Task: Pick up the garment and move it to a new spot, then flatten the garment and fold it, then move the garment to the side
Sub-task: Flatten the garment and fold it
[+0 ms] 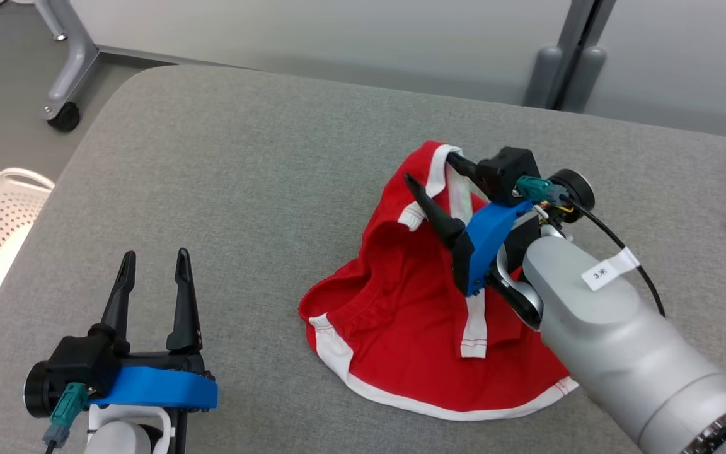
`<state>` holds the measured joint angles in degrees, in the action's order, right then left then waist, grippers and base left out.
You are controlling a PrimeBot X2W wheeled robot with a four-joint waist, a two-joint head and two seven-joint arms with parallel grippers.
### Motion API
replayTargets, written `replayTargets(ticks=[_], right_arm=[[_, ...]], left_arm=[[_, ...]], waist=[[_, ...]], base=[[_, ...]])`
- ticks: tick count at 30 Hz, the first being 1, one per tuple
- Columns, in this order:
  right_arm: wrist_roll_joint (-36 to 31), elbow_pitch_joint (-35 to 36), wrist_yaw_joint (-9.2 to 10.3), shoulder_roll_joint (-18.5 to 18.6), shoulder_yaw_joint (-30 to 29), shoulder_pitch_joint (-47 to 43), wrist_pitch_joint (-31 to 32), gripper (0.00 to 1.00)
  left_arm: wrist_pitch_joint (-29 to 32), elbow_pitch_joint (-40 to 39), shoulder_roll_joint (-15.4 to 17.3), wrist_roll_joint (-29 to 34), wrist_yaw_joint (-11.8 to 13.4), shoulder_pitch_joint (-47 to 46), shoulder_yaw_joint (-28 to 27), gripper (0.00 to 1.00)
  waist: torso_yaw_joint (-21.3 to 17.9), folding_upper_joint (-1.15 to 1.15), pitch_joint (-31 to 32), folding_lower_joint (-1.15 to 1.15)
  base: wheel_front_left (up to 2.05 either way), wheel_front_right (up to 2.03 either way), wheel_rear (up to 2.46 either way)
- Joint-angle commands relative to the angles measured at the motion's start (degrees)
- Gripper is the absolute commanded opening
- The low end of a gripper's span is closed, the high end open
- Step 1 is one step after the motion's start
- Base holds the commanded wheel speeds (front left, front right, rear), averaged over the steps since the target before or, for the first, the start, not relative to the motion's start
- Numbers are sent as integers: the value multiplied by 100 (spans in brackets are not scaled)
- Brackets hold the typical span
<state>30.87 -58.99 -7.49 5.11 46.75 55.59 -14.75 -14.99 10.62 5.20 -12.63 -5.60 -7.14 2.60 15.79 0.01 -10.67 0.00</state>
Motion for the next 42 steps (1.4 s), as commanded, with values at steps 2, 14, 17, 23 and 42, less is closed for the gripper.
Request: replayTargets(ticks=[2, 14, 17, 23, 42], right_arm=[[84, 283, -1, 234, 12, -291, -46, 100], [-147, 2381, -1, 1430, -1195, -2474, -48, 100], [-274, 2677, -1, 1497, -1677, -3141, -49, 100], [-558, 3052, -1, 1314, -2185, -4259, -9, 100], [-1284, 2287, -1, 577, -2400, -4508, 392, 0]], left_arm=[[-25, -19, 50, 44, -2, 93, -61, 100], [-25, -174, 92, 113, 25, 419, -152, 100], [-25, -195, 106, 109, 18, 438, -159, 100], [-25, -242, 110, 112, 35, 518, -175, 100], [-25, -259, 100, 96, 54, 443, -178, 100]], waist=[[-213, -1, 148, 0], [-732, -1, 428, 0], [-750, -1, 454, 0], [-753, -1, 482, 0], [-734, -1, 404, 0]], base=[[0, 0, 0], [0, 0, 0], [0, 0, 0], [0, 0, 0], [0, 0, 0]])
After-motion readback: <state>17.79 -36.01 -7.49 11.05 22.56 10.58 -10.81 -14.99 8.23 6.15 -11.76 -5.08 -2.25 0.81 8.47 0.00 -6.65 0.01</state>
